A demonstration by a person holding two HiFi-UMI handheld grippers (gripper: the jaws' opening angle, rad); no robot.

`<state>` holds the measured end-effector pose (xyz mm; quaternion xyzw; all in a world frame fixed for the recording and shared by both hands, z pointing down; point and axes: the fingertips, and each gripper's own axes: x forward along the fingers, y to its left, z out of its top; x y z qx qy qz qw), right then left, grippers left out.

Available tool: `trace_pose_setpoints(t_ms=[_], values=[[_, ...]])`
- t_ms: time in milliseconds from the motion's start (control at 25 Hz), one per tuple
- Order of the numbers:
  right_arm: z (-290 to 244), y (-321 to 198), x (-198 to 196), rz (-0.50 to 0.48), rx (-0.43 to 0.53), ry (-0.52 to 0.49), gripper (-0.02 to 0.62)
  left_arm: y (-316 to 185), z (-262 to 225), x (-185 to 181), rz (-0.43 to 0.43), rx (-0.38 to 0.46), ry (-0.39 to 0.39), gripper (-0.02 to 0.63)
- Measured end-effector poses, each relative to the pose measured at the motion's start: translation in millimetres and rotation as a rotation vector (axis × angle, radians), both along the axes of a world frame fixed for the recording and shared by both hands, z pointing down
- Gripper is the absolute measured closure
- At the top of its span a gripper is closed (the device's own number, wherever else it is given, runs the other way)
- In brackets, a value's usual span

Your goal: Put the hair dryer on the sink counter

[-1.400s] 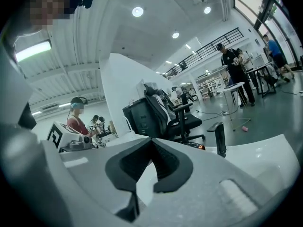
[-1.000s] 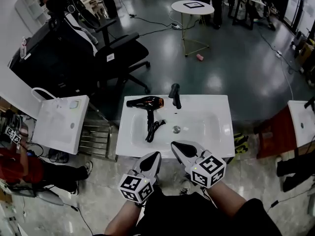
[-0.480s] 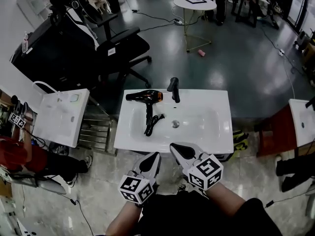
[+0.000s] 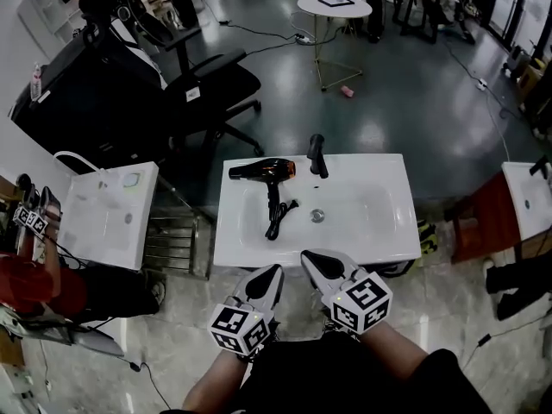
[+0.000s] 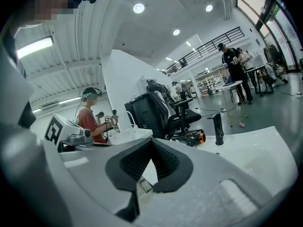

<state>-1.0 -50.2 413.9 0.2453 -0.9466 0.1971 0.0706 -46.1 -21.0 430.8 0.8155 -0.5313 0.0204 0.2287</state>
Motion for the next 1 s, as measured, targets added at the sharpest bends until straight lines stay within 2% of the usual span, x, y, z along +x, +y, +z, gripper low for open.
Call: trace_pose_setpoints(t_ms=[320, 1000], values=[[1.4, 18.6, -27.8, 0.053, 0.002, 0.007, 0.595, 11.9, -0.7, -26.1, 0.068, 0.013, 0.008, 0.603], [7.2, 49.4, -51.7, 0.120, -0.001, 0.038, 0.595, 35.6, 5.6, -47.2, 0.158, 0.003, 0.031, 0.603]])
